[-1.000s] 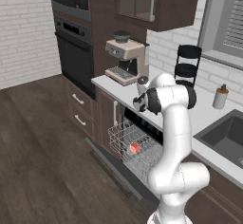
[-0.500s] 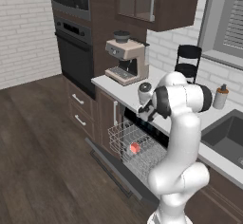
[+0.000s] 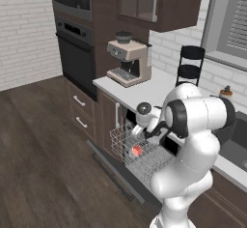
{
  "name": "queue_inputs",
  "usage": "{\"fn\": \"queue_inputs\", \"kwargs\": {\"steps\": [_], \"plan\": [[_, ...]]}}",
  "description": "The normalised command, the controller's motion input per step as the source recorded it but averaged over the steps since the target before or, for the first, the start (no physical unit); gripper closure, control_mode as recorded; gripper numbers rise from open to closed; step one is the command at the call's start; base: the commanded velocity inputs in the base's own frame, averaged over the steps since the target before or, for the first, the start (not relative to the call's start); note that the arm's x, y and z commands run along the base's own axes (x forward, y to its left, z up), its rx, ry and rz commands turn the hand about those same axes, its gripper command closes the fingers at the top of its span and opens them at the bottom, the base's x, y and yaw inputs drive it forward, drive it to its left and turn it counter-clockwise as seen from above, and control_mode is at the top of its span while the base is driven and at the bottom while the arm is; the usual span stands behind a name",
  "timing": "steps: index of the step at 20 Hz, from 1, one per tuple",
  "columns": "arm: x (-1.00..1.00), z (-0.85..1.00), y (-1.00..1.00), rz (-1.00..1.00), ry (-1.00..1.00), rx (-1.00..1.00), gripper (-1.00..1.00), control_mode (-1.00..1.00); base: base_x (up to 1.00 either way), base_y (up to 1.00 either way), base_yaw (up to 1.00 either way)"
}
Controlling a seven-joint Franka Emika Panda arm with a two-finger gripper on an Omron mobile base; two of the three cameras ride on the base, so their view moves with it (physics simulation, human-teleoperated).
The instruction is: Pick up the cup and bowl from the counter, place them in the dishwasher, and close the dishwasher door.
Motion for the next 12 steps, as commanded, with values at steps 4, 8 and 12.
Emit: {"fn": "queue_inputs", "kwargs": {"steps": [4,8,12], "plan": [[-0.93,-0.11,0.01,-0.1,0.03,0.14,1.0,-1.0,0.0,0.0,0.0],[-0.49,-0.47,-0.09,-0.11,0.02,0.11,1.0,-1.0,0.0,0.0,0.0],[-0.03,-0.7,-0.1,-0.1,0.06,0.11,1.0,-1.0,0.0,0.0,0.0]]}}
